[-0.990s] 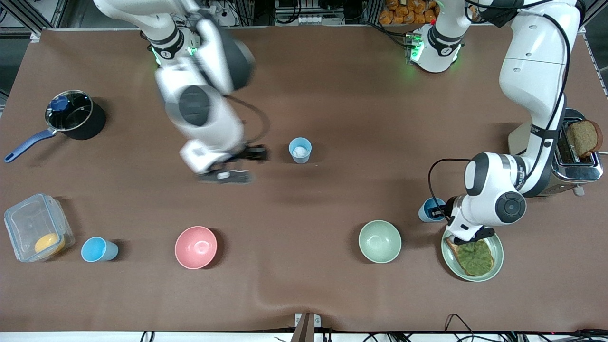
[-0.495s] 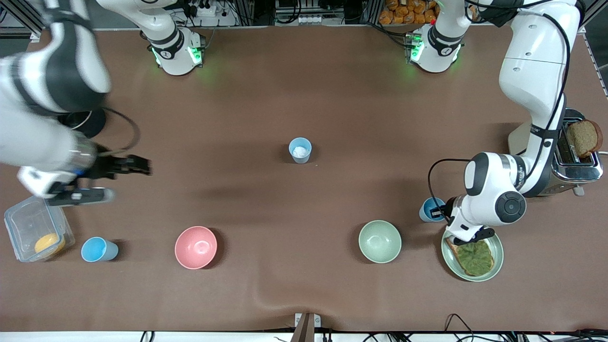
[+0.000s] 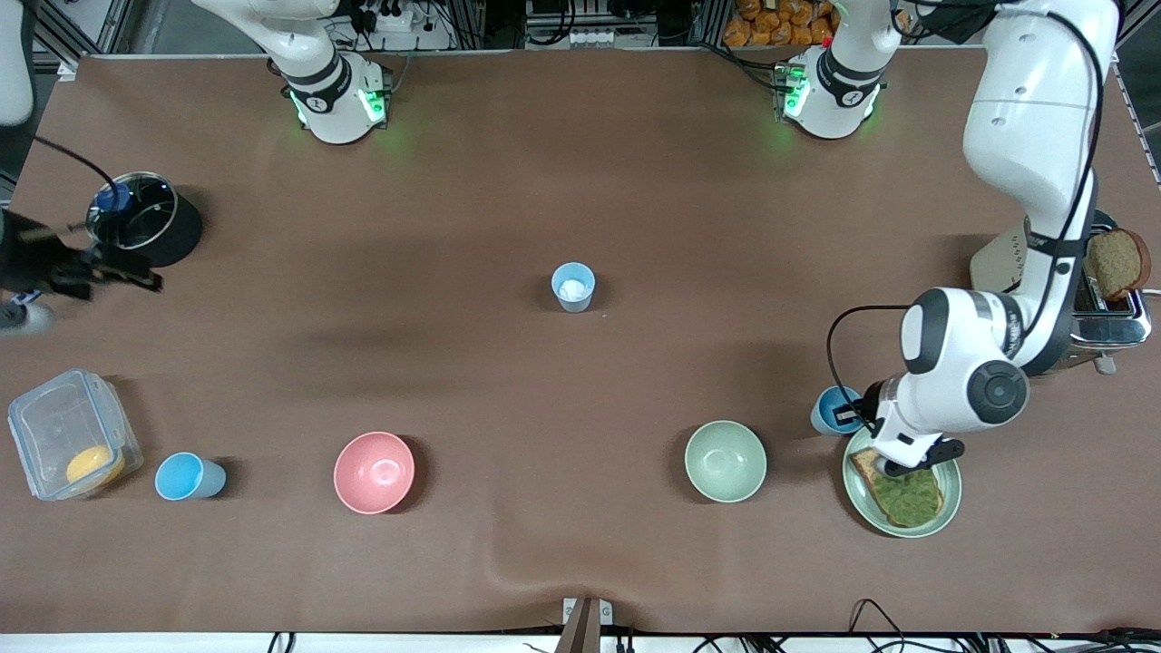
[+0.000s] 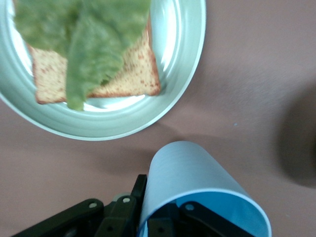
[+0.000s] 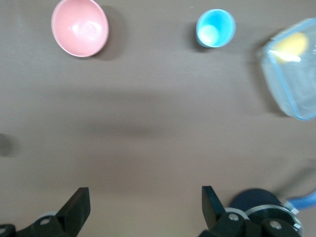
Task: Stack blue cups with both arms
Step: 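Retract the right gripper while the left gripper grasps the blue cup, then carry the blue cup with the left gripper over the center cup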
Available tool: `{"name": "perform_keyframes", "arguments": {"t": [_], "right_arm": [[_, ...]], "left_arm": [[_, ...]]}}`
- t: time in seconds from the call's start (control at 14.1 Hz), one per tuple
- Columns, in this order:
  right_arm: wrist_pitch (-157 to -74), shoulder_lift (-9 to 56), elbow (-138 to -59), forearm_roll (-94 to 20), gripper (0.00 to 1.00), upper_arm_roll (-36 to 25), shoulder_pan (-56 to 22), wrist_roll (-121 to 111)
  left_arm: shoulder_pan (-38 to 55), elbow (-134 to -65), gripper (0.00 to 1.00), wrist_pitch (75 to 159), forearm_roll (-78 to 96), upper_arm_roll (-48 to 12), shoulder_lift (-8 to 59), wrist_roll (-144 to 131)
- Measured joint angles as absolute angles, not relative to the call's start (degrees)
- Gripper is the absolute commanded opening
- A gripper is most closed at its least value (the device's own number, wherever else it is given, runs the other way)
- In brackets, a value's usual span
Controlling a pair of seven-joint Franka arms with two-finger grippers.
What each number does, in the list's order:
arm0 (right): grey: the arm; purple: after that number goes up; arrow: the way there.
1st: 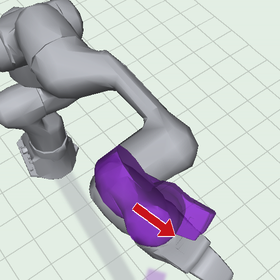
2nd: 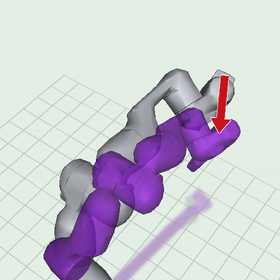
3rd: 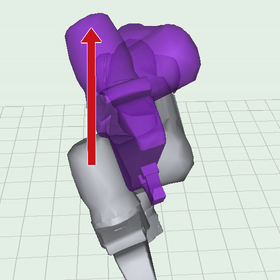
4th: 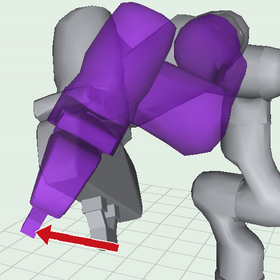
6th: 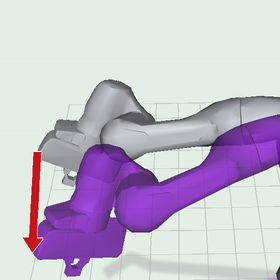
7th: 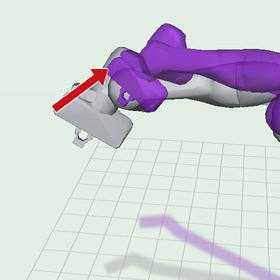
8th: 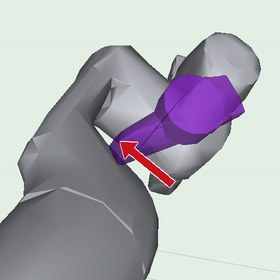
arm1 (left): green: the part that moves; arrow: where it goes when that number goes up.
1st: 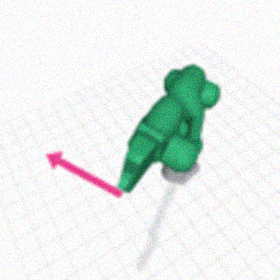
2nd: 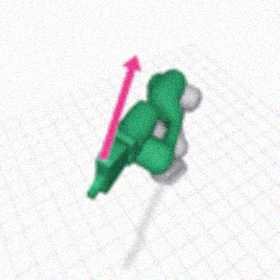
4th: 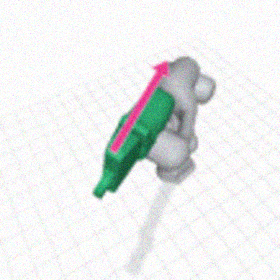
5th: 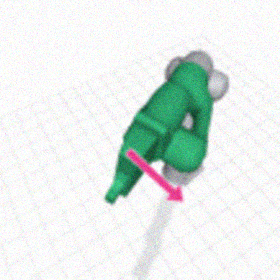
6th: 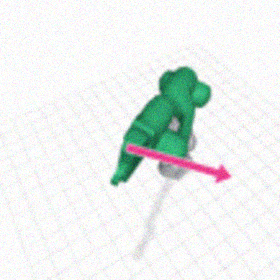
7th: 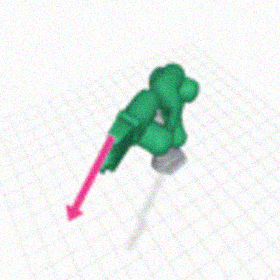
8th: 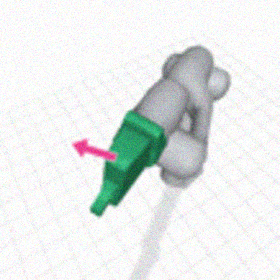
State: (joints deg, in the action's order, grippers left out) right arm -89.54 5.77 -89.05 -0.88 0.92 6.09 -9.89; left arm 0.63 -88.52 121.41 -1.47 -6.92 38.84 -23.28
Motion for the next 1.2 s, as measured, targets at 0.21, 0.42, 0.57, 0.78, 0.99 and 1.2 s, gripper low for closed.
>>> {"name": "perform_keyframes", "arguments": {"t": [0.21, 0.42, 0.57, 0.78, 0.99, 1.2], "right_arm": [[-89.83, 1.65, -91.95, 1.52, 1.00, 2.00, 5.74, -9.94], [-90.03, 1.40, -92.32, 1.63, 1.00, 2.48, 5.62, -9.94], [-90.20, 1.41, -92.44, 1.63, 1.00, 2.47, 5.62, -9.94], [-90.45, 1.40, -92.44, 1.63, 1.00, 2.56, 5.61, -9.94], [-90.49, 1.40, -92.44, 1.57, 1.00, 2.77, 5.58, -9.94], [-90.49, 1.42, -92.47, 1.57, 1.00, 2.72, 5.59, -9.94]], "left_arm": [[0.72, -89.08, 0.02, 121.08, -1.47, -9.07, 35.49, -26.42], [1.07, -91.84, 0.02, 120.72, -1.47, -14.97, 31.30, -33.61], [1.55, -93.79, 0.02, 120.48, -1.47, -20.04, 28.83, -40.47], [7.78, -95.27, 0.02, 120.31, -1.48, -24.44, 27.98, -51.52], [17.33, -95.68, 0.02, 120.38, -1.50, -24.48, 28.57, -58.51], [24.22, -95.24, 0.02, 120.62, -1.52, -24.37, 29.34, -63.16]]}}
